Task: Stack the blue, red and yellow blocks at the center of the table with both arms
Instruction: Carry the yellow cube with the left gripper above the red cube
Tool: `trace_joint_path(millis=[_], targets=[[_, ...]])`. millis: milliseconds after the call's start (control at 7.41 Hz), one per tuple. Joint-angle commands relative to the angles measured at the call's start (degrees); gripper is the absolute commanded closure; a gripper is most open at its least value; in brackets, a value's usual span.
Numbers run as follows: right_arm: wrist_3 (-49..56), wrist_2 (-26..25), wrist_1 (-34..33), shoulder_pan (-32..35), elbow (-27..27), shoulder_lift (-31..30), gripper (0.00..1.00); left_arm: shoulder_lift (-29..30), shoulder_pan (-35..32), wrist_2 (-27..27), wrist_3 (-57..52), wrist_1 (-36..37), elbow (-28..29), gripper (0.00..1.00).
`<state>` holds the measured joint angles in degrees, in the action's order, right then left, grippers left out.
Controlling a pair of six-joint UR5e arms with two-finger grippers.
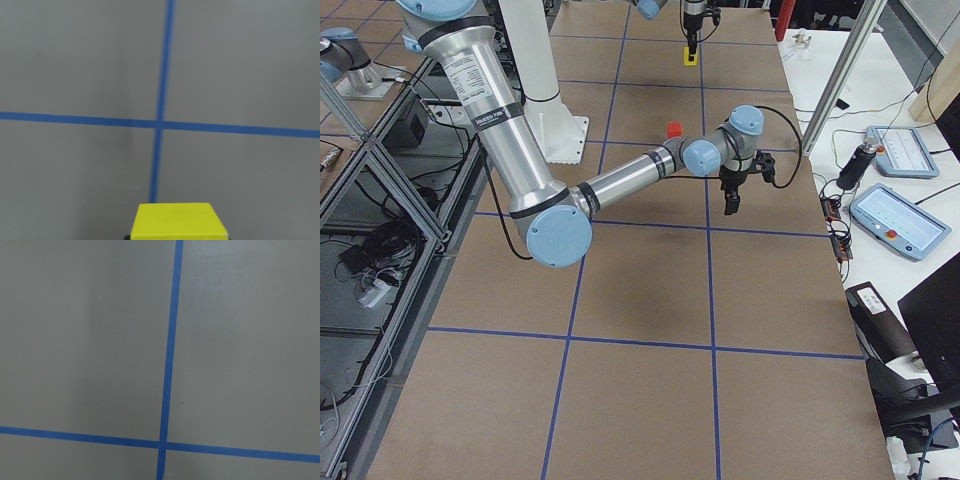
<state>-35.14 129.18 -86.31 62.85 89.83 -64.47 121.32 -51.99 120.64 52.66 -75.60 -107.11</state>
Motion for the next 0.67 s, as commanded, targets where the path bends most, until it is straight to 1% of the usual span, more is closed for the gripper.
trace_joint_path(millis=[0, 135, 270, 540], targets=[[-0.19, 0.02, 0.00, 0.07, -0.01, -0.04, 0.01, 11.26, 1.35, 0.12, 0.51, 9.22, 0.93, 1.00], [-0.36, 0.02, 0.00, 0.16, 0.17, 0.05, 0.01, 14.09, 3.19, -0.06, 4.60, 10.99, 1.11, 1.00], [-0.01, 0.02, 0.00, 0.68, 0.17, 0.05, 0.01, 16.81, 7.56, -0.58, 8.56, 11.00, 2.07, 1.00], [0.08, 0.02, 0.00, 0.87, 0.17, 0.05, 0.01, 23.66, 14.59, -5.22, 12.45, 10.66, 9.16, 1.00]])
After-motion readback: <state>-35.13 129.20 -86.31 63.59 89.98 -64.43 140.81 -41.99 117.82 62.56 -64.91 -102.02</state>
